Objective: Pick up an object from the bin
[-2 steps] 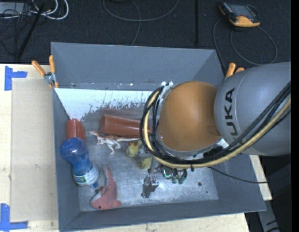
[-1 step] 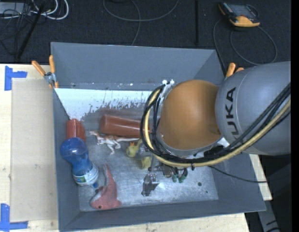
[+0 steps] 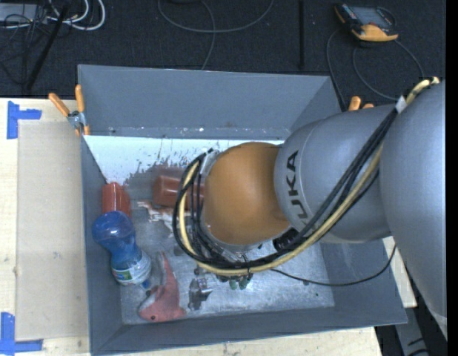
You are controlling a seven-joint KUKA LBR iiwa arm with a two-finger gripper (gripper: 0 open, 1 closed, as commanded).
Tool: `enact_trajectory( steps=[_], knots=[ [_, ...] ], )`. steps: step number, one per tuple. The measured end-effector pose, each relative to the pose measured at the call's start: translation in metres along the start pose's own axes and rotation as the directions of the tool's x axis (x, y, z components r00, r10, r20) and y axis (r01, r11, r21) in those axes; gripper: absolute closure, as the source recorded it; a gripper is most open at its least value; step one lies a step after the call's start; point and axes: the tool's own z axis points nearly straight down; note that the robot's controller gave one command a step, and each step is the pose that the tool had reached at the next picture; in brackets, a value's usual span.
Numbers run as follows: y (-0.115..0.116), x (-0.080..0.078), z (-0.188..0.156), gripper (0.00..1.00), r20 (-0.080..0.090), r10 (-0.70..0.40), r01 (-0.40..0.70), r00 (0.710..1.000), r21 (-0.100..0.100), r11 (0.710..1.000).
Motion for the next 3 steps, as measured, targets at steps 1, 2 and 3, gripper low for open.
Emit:
enact_trajectory(
  steps=[1, 2, 3],
  knots=[
    [0.011, -0.038, 0.006, 0.00, -0.001, -0.382, 0.382, 0.924, -0.001, 0.924],
    [0.068, -0.005, 0.031, 0.00, -0.005, -0.516, 0.516, 0.857, 0.014, 0.857],
    [0.080, -0.008, 0.059, 0.00, 0.000, -0.727, 0.727, 0.687, -0.001, 0.687]
  ],
)
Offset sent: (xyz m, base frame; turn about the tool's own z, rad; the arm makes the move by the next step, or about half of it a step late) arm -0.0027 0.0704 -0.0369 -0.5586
